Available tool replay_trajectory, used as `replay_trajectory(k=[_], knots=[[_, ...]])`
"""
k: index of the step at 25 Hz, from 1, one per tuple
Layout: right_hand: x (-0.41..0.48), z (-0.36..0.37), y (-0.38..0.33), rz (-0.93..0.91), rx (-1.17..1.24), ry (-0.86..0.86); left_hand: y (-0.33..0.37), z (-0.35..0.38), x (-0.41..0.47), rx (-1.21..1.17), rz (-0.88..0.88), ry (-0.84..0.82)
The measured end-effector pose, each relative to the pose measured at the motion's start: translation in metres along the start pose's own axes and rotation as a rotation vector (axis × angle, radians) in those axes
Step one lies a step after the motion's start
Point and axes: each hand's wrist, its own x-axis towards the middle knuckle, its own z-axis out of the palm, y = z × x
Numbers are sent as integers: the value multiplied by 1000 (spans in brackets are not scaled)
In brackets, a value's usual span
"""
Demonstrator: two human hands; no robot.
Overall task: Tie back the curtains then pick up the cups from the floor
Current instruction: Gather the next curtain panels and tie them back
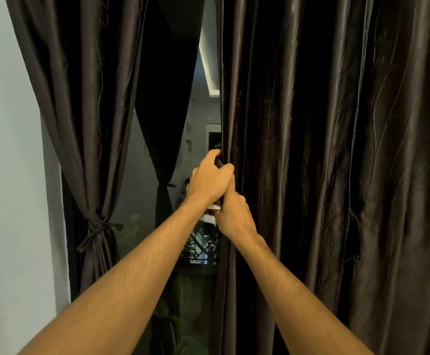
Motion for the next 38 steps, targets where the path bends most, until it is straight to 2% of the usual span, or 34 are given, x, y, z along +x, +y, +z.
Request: replay_trajectory(k=[4, 5, 10, 16, 18, 21, 22, 23, 24, 26, 28, 32, 36, 38], knots=[[-2, -4, -1, -15, 1, -56, 11, -2, 15, -174, -141, -251], [-1, -5, -1, -23, -6, -66, 11, 0, 20, -135, -139, -235], [-1, -10, 2, -58, -58, -117, 12, 8, 25, 289, -36, 107], [0, -30, 11, -7, -15, -160, 9, 17, 24, 349, 48, 206], [-3, -40, 20, 31, -56, 27, 8, 19, 25, 332, 64, 228], [-8, -51, 38, 57, 17, 568, 5, 19, 27, 294, 74, 239], [-8, -54, 45, 80, 18, 703, 4, 19, 27, 292, 76, 236], [-6, -56, 51, 123, 23, 762, 4, 20, 27, 292, 78, 235], [-4, -58, 55, 174, 52, 737, 4, 22, 26, 292, 79, 237], [0, -57, 58, 241, 154, 560, 4, 25, 26, 305, 89, 241], [1, -51, 58, 204, 150, 429, 5, 28, 24, 338, 104, 242], [-3, -39, 54, 129, 97, 289, 6, 30, 21, 376, 119, 248], [-13, -32, 35, 61, 68, 78, 15, 36, 18, 357, 100, 244], [-16, -24, 30, -13, 101, 42, 23, 41, 14, 356, 107, 236]])
